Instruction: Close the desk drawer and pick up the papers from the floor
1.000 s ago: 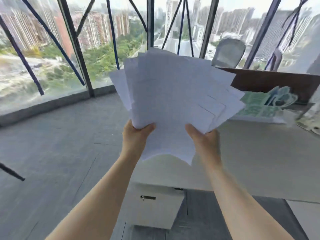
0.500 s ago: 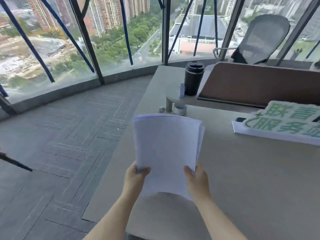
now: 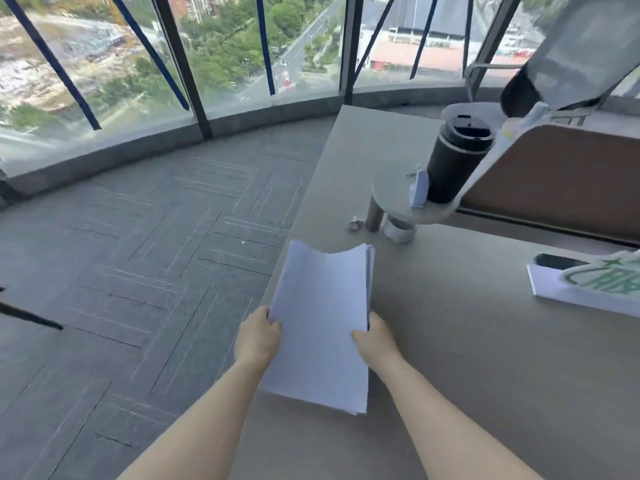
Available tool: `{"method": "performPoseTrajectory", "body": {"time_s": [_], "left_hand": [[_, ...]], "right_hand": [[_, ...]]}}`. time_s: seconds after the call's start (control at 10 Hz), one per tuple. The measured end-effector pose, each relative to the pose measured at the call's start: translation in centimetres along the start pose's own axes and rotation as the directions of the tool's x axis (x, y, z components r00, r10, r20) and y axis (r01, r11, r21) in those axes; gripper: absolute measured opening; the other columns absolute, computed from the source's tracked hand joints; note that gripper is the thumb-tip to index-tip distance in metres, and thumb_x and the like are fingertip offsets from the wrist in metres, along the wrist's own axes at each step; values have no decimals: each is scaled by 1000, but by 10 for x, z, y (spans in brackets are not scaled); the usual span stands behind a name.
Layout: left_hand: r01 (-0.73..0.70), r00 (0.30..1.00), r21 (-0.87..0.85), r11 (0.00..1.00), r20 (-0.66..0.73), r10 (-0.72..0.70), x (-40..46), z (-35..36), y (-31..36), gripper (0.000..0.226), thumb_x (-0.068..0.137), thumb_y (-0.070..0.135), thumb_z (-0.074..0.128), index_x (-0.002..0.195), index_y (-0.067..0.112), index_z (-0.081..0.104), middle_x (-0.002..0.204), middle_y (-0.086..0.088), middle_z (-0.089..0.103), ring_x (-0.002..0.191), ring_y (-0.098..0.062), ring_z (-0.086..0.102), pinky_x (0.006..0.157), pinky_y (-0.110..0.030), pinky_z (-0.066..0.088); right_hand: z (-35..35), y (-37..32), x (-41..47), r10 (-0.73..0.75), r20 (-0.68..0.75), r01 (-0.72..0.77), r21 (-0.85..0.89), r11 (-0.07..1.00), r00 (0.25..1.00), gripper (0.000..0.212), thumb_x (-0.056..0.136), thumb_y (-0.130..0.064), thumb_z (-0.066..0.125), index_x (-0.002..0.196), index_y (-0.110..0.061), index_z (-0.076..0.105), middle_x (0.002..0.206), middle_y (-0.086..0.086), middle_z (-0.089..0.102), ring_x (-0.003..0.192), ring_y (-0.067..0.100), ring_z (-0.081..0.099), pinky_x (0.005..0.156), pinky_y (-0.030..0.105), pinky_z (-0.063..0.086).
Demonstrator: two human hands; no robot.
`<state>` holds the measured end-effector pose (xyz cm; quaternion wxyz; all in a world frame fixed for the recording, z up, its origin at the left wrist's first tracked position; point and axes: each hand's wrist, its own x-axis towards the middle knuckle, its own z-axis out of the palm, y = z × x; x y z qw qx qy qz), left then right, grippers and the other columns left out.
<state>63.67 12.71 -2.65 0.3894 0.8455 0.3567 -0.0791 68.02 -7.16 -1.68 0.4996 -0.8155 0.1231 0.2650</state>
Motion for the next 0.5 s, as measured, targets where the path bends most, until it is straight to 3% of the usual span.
{"method": "performPoseTrajectory", "body": {"time_s": [0.1,0.2,0.3,0.4,0.5], "left_hand": [[42,999,54,998,-14,-41,14,1,-7,30,91,18,56,67,18,38,70,0,52,61,-21,45,54,-30,30],[35,999,91,995,-29,-32,18,3,-3,5,87,19,57,89,16,53,93,-4,63,78,-26,57,60,-32,41],[29,998,118,993,-67,-22,14,9,-2,31,88,19,58,118,14,55,116,-8,63,105,-32,59,77,-41,52],[38,994,201,979,-107,-17,8,8,6,43,90,24,61,130,13,51,128,-14,56,117,-36,51,88,-46,51],[36,981,295,955,-191,21,-11,8,5,48,91,29,63,134,12,51,132,-15,54,118,-35,50,92,-46,49]], "right_hand": [[11,7,11,40,-71,-46,-80,996,997,23,80,-11,50,99,-21,58,102,2,70,82,21,65,70,33,54],[15,5,13,55,-181,-104,-269,957,982,25,77,-17,50,101,-23,49,95,-1,67,80,27,66,64,33,51],[14,4,10,85,-241,-171,-362,917,967,44,75,-25,53,116,-27,36,96,0,67,83,29,65,67,34,52],[2,4,8,103,-226,-188,-395,899,969,69,79,-40,58,139,-31,25,110,2,67,91,28,63,69,33,44],[-16,16,-7,85,-189,-113,-146,983,978,49,89,-38,54,134,-24,42,123,1,63,91,23,58,73,31,41]]}}
